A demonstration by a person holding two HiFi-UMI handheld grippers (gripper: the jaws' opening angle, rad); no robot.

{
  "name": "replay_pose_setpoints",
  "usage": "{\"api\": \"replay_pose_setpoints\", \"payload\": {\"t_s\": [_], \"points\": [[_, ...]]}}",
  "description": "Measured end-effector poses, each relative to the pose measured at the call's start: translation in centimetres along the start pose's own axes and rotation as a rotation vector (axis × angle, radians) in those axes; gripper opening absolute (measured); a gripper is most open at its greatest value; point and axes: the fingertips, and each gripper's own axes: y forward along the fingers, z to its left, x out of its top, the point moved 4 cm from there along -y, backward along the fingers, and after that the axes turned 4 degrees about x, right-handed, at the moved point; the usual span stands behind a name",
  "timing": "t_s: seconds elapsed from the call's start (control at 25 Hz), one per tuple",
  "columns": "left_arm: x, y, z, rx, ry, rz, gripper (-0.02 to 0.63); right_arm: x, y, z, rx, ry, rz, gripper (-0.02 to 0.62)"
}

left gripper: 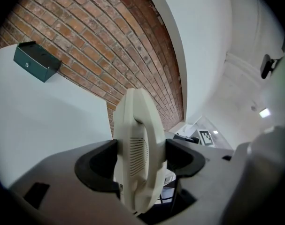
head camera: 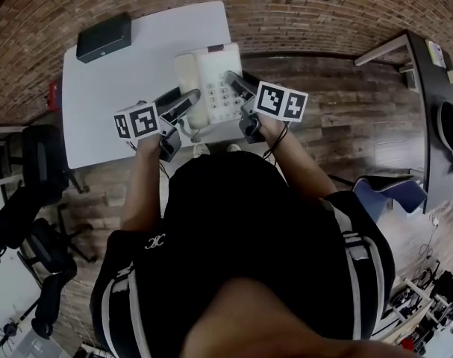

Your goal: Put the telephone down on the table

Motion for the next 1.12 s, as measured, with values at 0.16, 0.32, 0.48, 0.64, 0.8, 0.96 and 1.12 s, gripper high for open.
{"api": "replay_pose_setpoints", "payload": {"t_s": [0.16, 0.32, 0.48, 0.64, 0.8, 0.96, 1.12], "points": [[0.9, 1.3, 1.7, -0.008, 0.011, 0.028, 0.322, 0.2, 1.7, -1.3, -0.017, 0.014, -0.008, 0.184], [1.3, 2.8, 4.2, -0.015, -0.005, 0.052, 0.322, -0.2, 3.6, -3.1, -0.039, 0.049, -0.003, 0.184], [1.2, 4.9, 5.9, -0.002, -0.026, 0.080, 0.321, -0.5, 4.9, -5.5, -0.068, 0.079, 0.016, 0.184], [1.2, 6.8, 7.5, 0.005, -0.049, 0.094, 0.318, -0.6, 6.1, -7.7, -0.098, 0.107, 0.030, 0.184], [1.0, 8.3, 9.2, 0.019, -0.071, 0.123, 0.313, -1.2, 7.3, -9.5, -0.121, 0.136, 0.052, 0.184], [0.0, 9.1, 11.1, 0.033, -0.102, 0.158, 0.310, -2.3, 8.6, -10.9, -0.140, 0.140, 0.087, 0.184], [-1.2, 9.6, 12.8, 0.038, -0.142, 0.192, 0.305, -3.7, 9.4, -12.0, -0.159, 0.156, 0.125, 0.184]]}}
